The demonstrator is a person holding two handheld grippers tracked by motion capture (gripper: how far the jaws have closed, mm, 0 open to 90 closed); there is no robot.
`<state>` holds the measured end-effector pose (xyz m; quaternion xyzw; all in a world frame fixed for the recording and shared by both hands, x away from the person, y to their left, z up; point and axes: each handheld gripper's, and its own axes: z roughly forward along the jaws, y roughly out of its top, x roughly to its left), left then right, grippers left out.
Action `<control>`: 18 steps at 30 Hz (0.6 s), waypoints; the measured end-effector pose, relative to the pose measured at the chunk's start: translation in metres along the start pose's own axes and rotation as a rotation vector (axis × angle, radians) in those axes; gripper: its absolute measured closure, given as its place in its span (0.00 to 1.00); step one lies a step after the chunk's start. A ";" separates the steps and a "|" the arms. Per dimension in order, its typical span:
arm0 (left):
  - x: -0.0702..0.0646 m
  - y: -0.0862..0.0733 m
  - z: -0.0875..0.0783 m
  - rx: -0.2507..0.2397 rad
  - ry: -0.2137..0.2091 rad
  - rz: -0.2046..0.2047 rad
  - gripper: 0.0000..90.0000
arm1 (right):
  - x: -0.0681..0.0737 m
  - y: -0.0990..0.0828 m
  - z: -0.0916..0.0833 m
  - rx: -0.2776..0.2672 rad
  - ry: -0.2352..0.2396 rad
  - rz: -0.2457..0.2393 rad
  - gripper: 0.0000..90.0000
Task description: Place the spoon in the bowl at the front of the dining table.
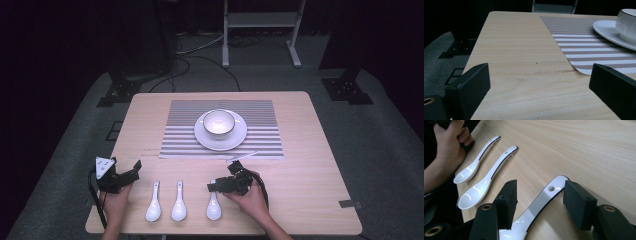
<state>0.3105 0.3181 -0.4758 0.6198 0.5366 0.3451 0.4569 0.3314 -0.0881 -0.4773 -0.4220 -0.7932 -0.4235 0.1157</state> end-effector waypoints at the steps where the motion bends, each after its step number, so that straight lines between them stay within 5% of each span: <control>1: 0.000 0.000 0.000 -0.001 0.000 0.001 0.02 | 0.000 0.000 0.000 -0.002 -0.006 -0.003 0.51; 18: 0.000 0.000 0.000 -0.001 0.000 -0.003 0.02 | 0.011 0.004 0.009 0.024 -0.101 -0.078 0.71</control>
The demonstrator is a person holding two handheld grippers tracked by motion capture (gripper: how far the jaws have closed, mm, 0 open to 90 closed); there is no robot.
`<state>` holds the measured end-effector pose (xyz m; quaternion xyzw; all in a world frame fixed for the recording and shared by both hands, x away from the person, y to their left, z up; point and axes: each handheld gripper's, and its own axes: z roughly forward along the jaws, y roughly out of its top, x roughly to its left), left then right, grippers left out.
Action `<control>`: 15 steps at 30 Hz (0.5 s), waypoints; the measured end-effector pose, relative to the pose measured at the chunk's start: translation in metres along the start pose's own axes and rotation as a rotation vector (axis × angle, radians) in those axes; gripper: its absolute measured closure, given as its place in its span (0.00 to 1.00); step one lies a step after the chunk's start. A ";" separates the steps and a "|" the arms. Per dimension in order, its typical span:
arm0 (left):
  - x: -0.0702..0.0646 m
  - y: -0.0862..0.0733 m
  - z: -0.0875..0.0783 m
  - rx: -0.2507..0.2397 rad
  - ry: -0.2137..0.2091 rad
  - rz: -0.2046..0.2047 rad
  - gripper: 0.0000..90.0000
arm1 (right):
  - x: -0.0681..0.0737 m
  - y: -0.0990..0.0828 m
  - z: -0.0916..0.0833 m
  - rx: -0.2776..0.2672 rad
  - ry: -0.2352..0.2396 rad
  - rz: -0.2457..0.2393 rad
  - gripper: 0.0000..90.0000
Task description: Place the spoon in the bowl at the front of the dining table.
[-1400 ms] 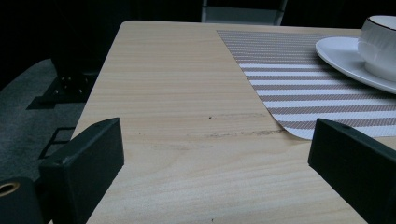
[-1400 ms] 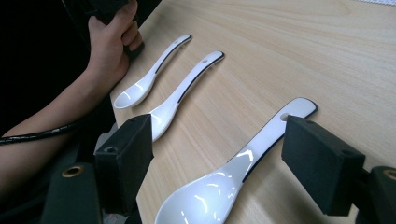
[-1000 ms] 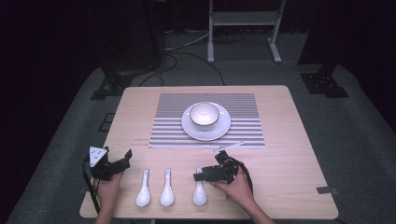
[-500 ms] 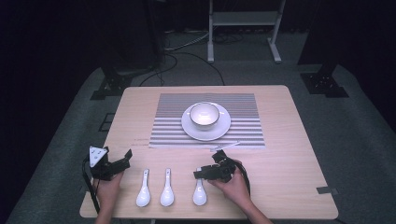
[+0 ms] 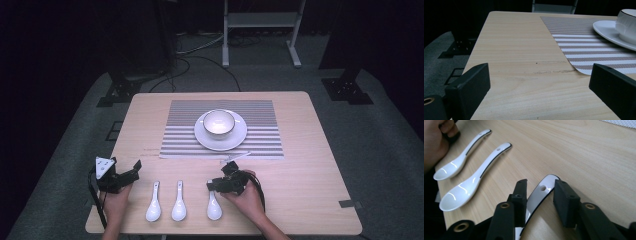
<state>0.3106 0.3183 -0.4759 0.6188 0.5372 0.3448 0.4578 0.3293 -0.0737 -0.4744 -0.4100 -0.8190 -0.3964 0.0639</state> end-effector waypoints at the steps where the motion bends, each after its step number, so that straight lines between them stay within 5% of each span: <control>1: 0.000 0.000 0.000 0.000 0.000 0.001 0.02 | 0.000 0.000 0.000 0.007 0.002 -0.002 0.71; 14: 0.000 0.000 0.000 -0.001 0.002 -0.001 0.02 | 0.005 0.006 -0.001 0.103 -0.033 -0.089 0.87; 15: 0.000 0.000 0.000 -0.001 0.001 0.001 0.02 | 0.006 0.006 0.000 0.114 -0.036 -0.098 0.94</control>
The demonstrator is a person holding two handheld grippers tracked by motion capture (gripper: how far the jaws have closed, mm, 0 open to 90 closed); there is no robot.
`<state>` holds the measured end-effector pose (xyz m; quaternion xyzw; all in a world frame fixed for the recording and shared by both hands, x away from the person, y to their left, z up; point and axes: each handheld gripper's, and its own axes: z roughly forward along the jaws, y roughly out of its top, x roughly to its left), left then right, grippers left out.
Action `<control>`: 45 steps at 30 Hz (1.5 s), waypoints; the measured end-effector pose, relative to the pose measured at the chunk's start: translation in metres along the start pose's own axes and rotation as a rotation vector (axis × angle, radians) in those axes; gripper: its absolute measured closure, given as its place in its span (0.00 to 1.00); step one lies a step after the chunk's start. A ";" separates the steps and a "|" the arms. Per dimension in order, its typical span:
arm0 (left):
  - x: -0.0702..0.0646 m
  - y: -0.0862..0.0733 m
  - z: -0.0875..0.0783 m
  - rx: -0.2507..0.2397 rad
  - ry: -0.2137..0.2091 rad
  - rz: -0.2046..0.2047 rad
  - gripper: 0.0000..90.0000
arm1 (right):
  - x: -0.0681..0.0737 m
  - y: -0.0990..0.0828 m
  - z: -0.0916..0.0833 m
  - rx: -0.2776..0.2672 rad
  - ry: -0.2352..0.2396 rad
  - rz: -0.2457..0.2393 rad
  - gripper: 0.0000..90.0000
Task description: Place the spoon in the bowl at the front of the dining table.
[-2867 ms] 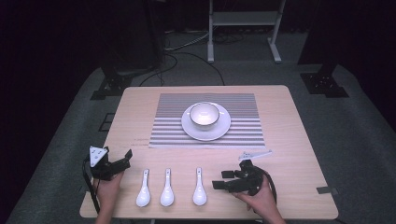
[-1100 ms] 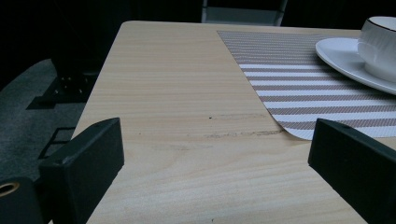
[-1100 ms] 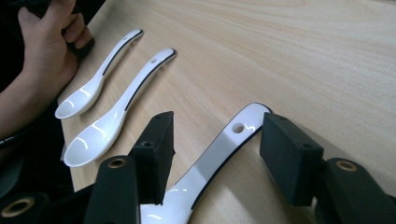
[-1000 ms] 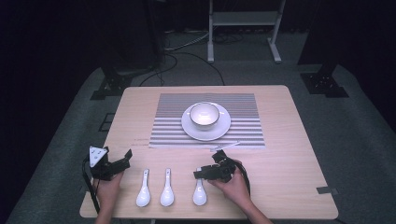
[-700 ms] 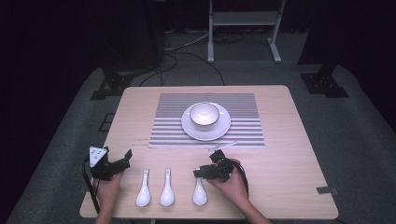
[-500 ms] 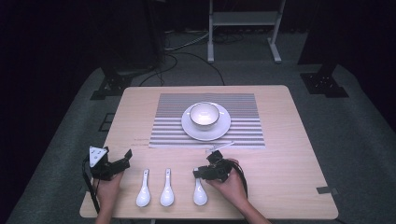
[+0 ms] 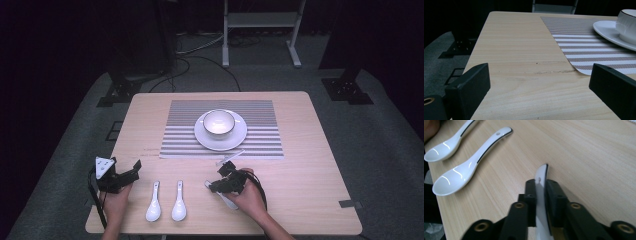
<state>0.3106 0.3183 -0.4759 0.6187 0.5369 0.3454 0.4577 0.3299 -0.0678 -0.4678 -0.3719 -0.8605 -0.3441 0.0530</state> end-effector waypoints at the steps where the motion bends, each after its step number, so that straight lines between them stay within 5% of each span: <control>1: 0.000 0.000 0.000 0.000 0.000 0.001 0.02 | 0.000 0.000 0.000 0.004 0.003 -0.006 0.95; 5: 0.000 0.000 0.000 -0.001 0.000 0.000 0.02 | 0.000 -0.001 -0.002 0.006 -0.001 -0.007 0.95; 10: 0.000 0.000 0.000 -0.001 0.000 0.004 0.02 | -0.007 -0.004 -0.011 -0.030 0.052 0.040 0.95; 31: 0.000 0.000 0.000 -0.001 0.003 0.004 0.02 | -0.029 -0.005 -0.061 -0.262 0.220 0.168 0.93; 45: 0.000 0.000 0.000 -0.001 0.004 0.004 0.02 | -0.042 -0.004 -0.069 -0.354 0.211 0.251 0.93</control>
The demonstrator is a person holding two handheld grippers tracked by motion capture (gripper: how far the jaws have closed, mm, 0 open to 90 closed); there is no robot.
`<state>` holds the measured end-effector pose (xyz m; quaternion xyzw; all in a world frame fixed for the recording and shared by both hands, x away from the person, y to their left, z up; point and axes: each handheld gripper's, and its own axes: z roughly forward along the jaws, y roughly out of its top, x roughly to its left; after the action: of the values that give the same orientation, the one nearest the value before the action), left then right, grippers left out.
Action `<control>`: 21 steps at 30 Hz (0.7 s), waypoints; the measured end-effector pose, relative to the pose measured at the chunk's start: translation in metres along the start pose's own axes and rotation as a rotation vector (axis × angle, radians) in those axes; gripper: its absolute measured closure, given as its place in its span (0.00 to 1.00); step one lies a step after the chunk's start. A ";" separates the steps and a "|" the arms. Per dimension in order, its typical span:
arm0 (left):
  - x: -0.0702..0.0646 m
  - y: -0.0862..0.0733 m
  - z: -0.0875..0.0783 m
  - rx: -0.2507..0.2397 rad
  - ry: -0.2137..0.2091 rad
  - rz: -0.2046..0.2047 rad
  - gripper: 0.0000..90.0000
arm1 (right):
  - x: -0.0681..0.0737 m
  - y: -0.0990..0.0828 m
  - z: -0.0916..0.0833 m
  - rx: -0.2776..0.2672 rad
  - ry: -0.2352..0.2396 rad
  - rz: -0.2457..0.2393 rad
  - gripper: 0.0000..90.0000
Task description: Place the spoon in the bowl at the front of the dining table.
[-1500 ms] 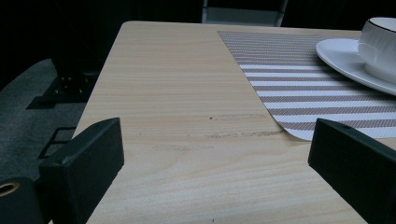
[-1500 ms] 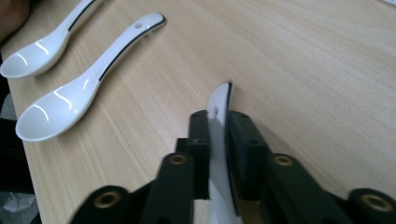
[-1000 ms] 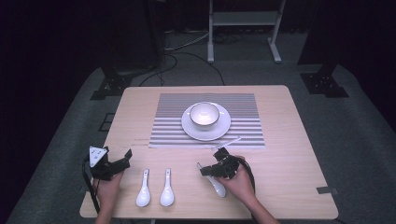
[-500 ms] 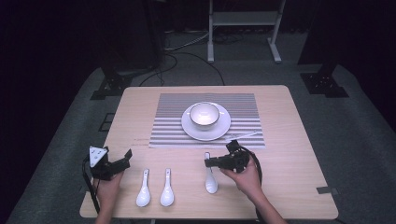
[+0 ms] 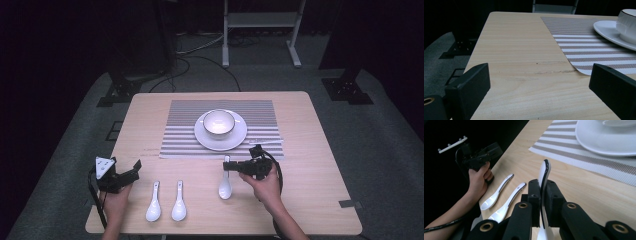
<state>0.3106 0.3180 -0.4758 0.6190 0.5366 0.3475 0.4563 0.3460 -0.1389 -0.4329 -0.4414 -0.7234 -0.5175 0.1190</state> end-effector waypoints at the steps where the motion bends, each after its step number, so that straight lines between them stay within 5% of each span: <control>1: 0.000 0.000 0.000 0.000 0.000 0.000 0.02 | 0.000 0.001 0.000 -0.006 -0.006 0.003 0.93; 21: 0.000 0.000 0.000 -0.001 -0.001 -0.002 0.02 | -0.002 0.029 0.003 -0.057 -0.057 0.001 0.93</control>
<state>0.3106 0.3183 -0.4759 0.6182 0.5367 0.3470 0.4575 0.3703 -0.1356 -0.4167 -0.4595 -0.7113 -0.5249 0.0860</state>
